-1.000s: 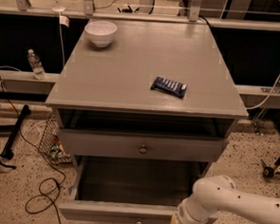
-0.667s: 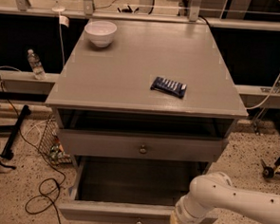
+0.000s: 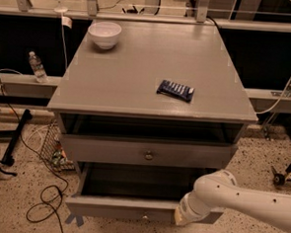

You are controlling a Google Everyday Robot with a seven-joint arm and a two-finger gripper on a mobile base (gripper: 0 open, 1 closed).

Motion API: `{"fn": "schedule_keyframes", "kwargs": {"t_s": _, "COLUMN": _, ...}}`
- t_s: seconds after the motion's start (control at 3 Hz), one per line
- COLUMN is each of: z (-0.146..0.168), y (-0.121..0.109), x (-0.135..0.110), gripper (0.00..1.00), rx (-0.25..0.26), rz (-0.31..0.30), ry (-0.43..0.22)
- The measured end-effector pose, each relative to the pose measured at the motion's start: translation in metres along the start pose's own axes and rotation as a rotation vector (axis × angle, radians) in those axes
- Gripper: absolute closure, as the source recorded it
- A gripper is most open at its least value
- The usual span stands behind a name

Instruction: Close middle drawer

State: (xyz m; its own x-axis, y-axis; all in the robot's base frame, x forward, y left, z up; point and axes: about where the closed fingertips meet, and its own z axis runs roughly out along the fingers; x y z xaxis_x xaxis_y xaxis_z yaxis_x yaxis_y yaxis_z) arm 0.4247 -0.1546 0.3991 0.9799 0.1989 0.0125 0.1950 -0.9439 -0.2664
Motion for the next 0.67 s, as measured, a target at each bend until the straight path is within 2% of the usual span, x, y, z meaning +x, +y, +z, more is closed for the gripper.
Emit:
{"fn": "schedule_keyframes", "kwargs": {"t_s": 0.33, "z": -0.008, "y": 0.001, "x": 0.023, "gripper": 1.00, "rx": 0.003, "rz": -0.053, "ry": 0.082}}
{"fn": "schedule_keyframes", "kwargs": {"t_s": 0.67, "z": -0.022, "y": -0.004, "x": 0.050, "gripper": 1.00, "rx": -0.009, "rz": -0.125, "ry": 0.195}}
